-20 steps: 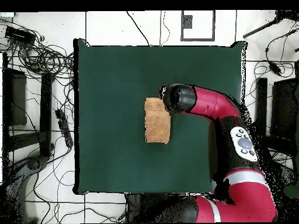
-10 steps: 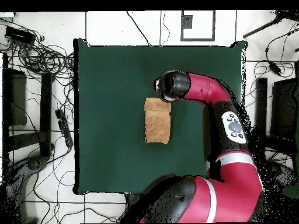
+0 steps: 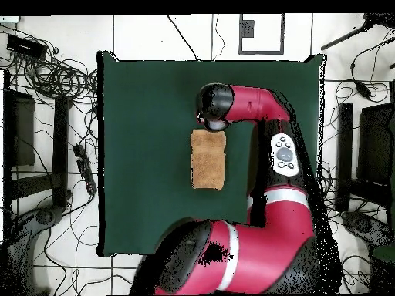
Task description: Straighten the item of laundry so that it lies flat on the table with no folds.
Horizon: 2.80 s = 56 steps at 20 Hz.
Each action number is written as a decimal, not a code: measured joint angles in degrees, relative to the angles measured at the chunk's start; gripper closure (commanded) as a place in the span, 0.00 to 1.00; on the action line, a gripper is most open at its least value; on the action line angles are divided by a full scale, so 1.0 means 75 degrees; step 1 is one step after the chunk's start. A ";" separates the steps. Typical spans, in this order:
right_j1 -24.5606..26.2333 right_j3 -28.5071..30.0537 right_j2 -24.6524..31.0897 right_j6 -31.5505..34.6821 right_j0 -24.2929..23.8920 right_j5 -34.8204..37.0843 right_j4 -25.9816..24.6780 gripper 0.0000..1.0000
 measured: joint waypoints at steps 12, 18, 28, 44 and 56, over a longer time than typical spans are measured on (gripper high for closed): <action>0.0800 -0.2065 -0.1735 0.0401 0.1113 0.3401 -0.0284 0.00; 0.1156 -0.2957 -0.2409 0.1431 0.1330 0.4015 -0.0360 0.00; 0.1431 -0.3600 -0.2699 0.2604 0.1419 0.4015 -0.0352 0.00; 0.1445 -0.3568 -0.2701 0.3413 0.1419 0.3499 -0.0011 0.00; 0.1560 -0.3468 -0.2701 0.3911 0.1425 0.3048 0.0327 0.00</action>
